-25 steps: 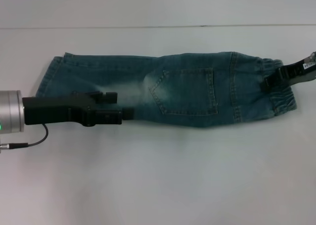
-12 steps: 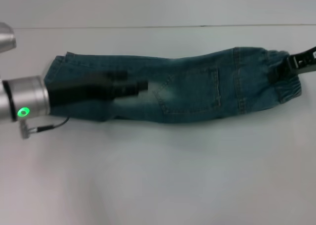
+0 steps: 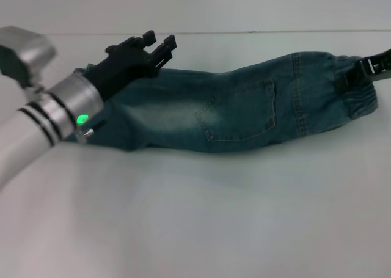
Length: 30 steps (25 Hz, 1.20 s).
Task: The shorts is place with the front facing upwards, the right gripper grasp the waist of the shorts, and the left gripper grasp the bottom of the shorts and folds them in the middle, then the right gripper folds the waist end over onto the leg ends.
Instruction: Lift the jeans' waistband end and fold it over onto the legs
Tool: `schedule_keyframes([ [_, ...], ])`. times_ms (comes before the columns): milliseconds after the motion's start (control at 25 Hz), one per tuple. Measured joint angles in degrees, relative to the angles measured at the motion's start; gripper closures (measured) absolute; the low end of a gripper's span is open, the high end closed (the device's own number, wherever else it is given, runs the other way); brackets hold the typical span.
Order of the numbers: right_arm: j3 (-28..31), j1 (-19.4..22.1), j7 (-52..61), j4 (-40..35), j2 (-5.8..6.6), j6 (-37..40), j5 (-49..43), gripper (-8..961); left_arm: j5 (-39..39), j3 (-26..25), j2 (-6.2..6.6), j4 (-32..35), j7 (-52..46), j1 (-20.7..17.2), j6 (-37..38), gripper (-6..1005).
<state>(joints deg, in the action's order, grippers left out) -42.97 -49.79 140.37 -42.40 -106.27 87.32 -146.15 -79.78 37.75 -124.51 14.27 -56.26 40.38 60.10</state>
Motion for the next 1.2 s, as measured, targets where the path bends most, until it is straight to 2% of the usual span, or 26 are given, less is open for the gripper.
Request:
schedule_keyframes([
  [160,0.47,-0.82,-0.40,-0.49,0.01,1.05,0.05,829,8.48,-0.28,-0.09,-8.25,15.05,4.16,-3.81,336],
  [280,1.96,-1.58,-0.53,-1.33,-0.09,2.48,0.07,829,12.51,-3.06,-0.11,-14.04,25.97,6.62,-4.95,583],
  [400,3.65,-2.27,-0.59,-2.14,-0.22,3.94,0.09,829,13.74,-10.50,-0.12,-19.22,39.04,8.09,-6.51,720],
  [480,4.41,-2.68,-0.59,-2.67,-0.26,4.70,0.23,829,13.70,-17.97,-0.12,-22.83,49.16,8.37,-7.42,812],
  [680,5.09,-3.18,-0.27,-4.69,-0.35,7.06,1.60,828,13.28,-29.20,-0.12,-29.54,66.12,7.99,-7.77,1004],
  [840,6.02,-3.40,-0.06,-6.33,-0.38,9.23,3.12,828,13.27,-31.98,-0.12,-32.90,70.86,8.01,-8.20,999],
  [1200,7.38,-3.27,0.44,-7.53,-0.20,12.22,6.29,835,13.25,-37.74,-0.11,-36.78,73.51,8.00,-11.09,998],
])
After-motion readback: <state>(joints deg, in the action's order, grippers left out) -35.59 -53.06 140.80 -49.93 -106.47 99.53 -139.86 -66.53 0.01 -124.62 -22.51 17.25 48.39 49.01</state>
